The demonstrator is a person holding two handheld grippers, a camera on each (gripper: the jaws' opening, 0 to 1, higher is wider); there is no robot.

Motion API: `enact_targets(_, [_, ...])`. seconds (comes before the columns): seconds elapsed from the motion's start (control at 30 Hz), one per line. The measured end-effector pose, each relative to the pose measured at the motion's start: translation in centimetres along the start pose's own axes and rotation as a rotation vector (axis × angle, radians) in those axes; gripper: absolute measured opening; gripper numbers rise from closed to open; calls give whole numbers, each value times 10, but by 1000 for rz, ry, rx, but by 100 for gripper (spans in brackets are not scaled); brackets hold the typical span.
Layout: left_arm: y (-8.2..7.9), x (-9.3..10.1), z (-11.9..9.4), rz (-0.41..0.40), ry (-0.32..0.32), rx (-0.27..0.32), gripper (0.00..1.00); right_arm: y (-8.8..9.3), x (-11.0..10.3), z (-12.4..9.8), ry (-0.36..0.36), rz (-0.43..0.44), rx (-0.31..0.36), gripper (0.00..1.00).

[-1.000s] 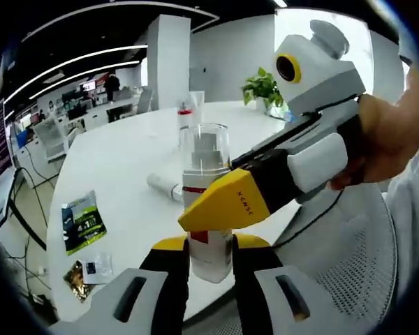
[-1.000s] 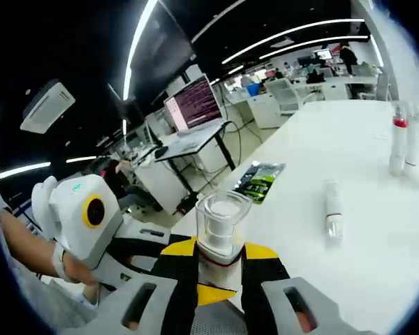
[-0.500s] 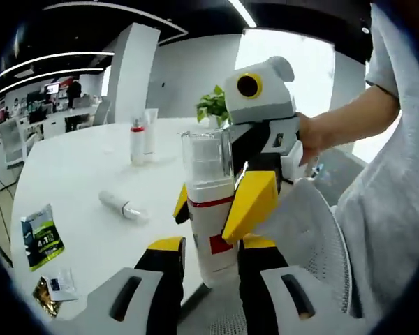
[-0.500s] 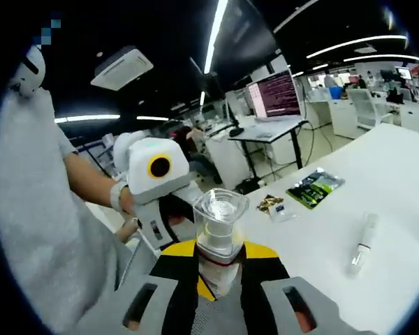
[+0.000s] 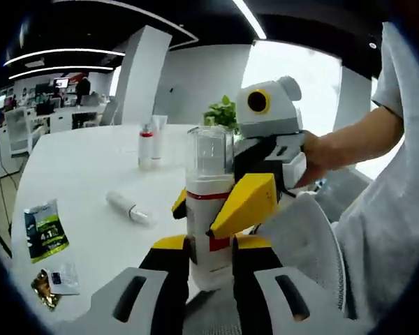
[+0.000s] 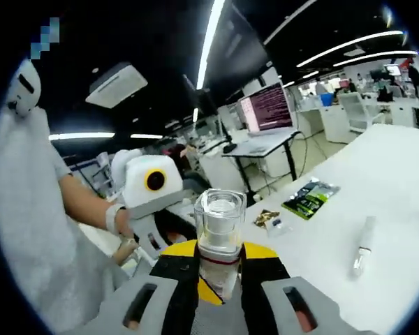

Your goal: Arrange the skincare products in the storage area until every visible bottle or jar stands upright without overlapping.

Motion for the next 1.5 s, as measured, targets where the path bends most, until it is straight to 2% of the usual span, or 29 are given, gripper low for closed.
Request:
enact_targets(0.03, [0,-1,0,7,-11,-2,19,0,-1,1,16,-4,-3,14])
enact_targets(0.07, [2,-2,1,22,-47,-9,19,2,-1,4,69,-14,-20,13])
enact_targets(0.1, [3,-6,2,29,-114,-23,19,5,0,6,162,45,-45,13])
enact_targets(0.13, [4,-7,4,32,-129,-22,19,6,-2,6,217,84,-46,14])
enact_targets(0.17, [4,-7,6,36,-147,-19,19,8,-5,11,272,89,-54,15])
enact_targets(0.2, [4,-8,6,42,-161,-15,19,9,-9,13,305,69,-103,15])
enact_targets(0.23, [4,-11,6,83,-210,-21,19,10,-13,16,371,47,-122,15])
enact_targets(0.27, [6,-11,6,85,-218,-34,19,10,-17,21,376,36,-120,16])
enact_targets(0.3, [6,-9,7,85,-214,-25,19,9,-17,21,409,37,-121,16])
enact_targets(0.33, [6,-9,6,106,-223,-18,19,9,-17,23,446,91,-109,16])
enact_targets(0.37, [7,-10,7,126,-242,-24,19,8,-18,25,456,160,-85,17])
enact_targets(0.4, [8,-10,7,124,-248,-25,19,8,-17,27,459,190,-81,17])
enact_targets(0.53, [8,-12,8,134,-280,-34,19,7,-11,29,487,278,-88,16])
enact_targets(0.57, [9,-13,7,136,-289,-39,19,7,-11,32,493,257,-89,16])
enact_targets(0.67, [8,-14,6,139,-304,-34,20,6,-11,33,461,157,-87,15])
enact_targets(0.73, [8,-14,6,115,-280,-31,20,8,-9,28,419,136,-97,14])
enact_targets(0.8, [10,-11,9,123,-226,-38,21,11,-6,22,386,104,-104,14])
enact_targets(0.87, [11,-8,10,148,-172,-62,22,14,-4,17,330,-27,-126,13])
enact_targets(0.9, [13,-7,9,147,-164,-85,22,17,-6,14,277,-40,-144,13])
enact_targets(0.93, [13,-7,9,152,-158,-85,21,18,-5,11,261,-54,-140,13])
enact_targets(1.0, [15,-2,10,178,-107,-96,21,20,-3,4,191,-75,-142,13])
enact_targets(1.03, [14,0,9,172,-101,-92,21,20,-2,0,182,-82,-134,13])
enact_targets(1.1, [14,4,10,196,-34,-92,21,19,-3,-5,118,-111,-135,13])
enact_targets(1.13, [15,5,9,156,-20,-97,20,20,-3,-9,104,-152,-153,13])
enact_targets(1.17, [14,5,8,169,-7,-89,20,19,-4,-10,78,-163,-144,13])
enact_targets(1.3, [12,7,6,146,15,-79,18,19,-3,-16,63,-134,-116,14])
enact_targets(1.37, [10,5,5,122,0,-75,17,18,-5,-13,72,-131,-109,14])
enact_targets(1.47, [11,3,5,127,-38,-70,17,16,-7,-6,115,-118,-105,15])
enact_targets(1.5, [8,1,4,101,-60,-54,17,15,-6,-4,140,-82,-91,16])
Point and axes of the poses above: the point that each gripper's makers call its tool centre point, and the gripper's own axes: z roughly forward along the fingers, x roughly to its right, y roughly out of its underside, the point moved 9 cm from there along -z, roughly backward along the fingers, and after that the axes turned 10 degrees about -z, right-handed, at the moved point
